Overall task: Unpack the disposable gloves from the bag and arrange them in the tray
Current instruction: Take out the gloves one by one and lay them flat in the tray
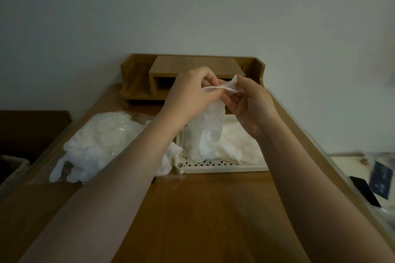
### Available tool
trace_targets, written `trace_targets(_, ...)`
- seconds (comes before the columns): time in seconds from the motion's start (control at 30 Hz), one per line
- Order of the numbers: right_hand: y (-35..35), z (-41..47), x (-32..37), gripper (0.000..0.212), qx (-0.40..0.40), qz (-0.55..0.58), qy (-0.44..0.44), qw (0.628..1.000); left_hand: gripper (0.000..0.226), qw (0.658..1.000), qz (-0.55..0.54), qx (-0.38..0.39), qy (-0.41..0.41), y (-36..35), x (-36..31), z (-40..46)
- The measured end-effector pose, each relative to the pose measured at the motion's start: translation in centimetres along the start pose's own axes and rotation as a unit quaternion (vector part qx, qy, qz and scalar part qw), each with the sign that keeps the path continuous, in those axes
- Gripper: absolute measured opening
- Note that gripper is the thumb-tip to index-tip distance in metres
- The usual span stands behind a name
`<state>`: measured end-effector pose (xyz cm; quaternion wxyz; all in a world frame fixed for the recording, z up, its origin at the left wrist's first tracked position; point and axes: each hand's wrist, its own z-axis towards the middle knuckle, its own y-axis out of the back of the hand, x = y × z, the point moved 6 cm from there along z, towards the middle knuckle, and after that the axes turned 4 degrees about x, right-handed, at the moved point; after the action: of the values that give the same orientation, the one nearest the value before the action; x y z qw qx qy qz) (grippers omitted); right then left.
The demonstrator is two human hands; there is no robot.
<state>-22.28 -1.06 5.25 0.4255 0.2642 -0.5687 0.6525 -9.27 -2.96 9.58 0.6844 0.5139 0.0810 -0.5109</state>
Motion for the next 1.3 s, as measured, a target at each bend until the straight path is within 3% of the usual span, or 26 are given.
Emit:
trace_targets(0.1,1.4,-0.4,0.6,0.034,-0.007,-0.070,0.004,0.998,0.009,0.997,-0.063,0.031,0.022,-1.2,-1.2,1.1)
trace_targets(0.17,2.4,-0.6,0.8,0.044,0.010,-0.176,0.006,0.984,0.006,0.991,-0.125,0.041,0.033,-1.8,-1.8,1.5)
trace_targets(0.27,3.5,-1.1,0.7,0.038,0.096,-0.298,-0.005,0.950,0.006,0.945,-0.313,0.060,0.073,-2.8,-1.9,1.9)
trace_targets(0.43,7.0,-2.6,1.6,0.026,0.118,-0.245,-0.082,0.959,0.008,0.860,-0.488,0.041,0.143,-4.4,-0.9,2.0)
trace_targets(0.5,8.1,-2.9,2.7,0.025,0.115,-0.243,-0.098,0.958,0.018,0.845,-0.492,0.108,0.180,-5.5,0.1,1.7)
trace_targets(0.57,9.1,-2.8,3.7,0.032,0.101,-0.317,-0.117,0.936,0.039,0.837,-0.456,0.216,0.212,-6.9,1.1,0.8)
trace_targets(0.63,10.0,-2.1,3.6,0.032,0.100,-0.489,-0.145,0.854,0.041,0.834,-0.400,0.295,0.242,-8.3,1.9,-0.3)
trace_targets(0.7,10.6,-0.9,2.5,0.026,0.117,-0.630,-0.164,0.750,0.031,0.840,-0.334,0.324,0.277,-9.9,3.0,-0.7)
trace_targets(0.77,11.2,0.3,1.3,0.020,0.120,-0.686,-0.171,0.697,0.023,0.872,-0.250,0.290,0.306,-10.9,4.4,-0.4)
trace_targets(0.87,12.3,1.8,0.4,0.027,0.108,-0.707,-0.183,0.675,0.013,0.941,-0.074,0.206,0.259,-11.0,6.0,0.6)
trace_targets(0.93,13.1,2.5,0.2,0.025,0.109,-0.716,-0.188,0.663,0.009,0.959,0.001,0.189,0.212,-10.8,6.6,0.8)
trace_targets(1.07,14.6,4.1,0.0,0.026,0.096,-0.748,-0.198,0.626,0.012,0.965,0.115,0.172,0.159,-10.3,7.7,1.0)
trace_targets(1.2,14.1,5.8,-0.7,0.018,0.067,-0.766,-0.173,0.615,0.015,0.960,0.186,0.153,0.146,-10.0,9.0,1.2)
trace_targets(1.3,12.6,5.4,-1.3,0.026,0.015,-0.822,-0.094,0.562,0.019,0.945,0.241,0.146,0.168,-9.6,9.6,1.0)
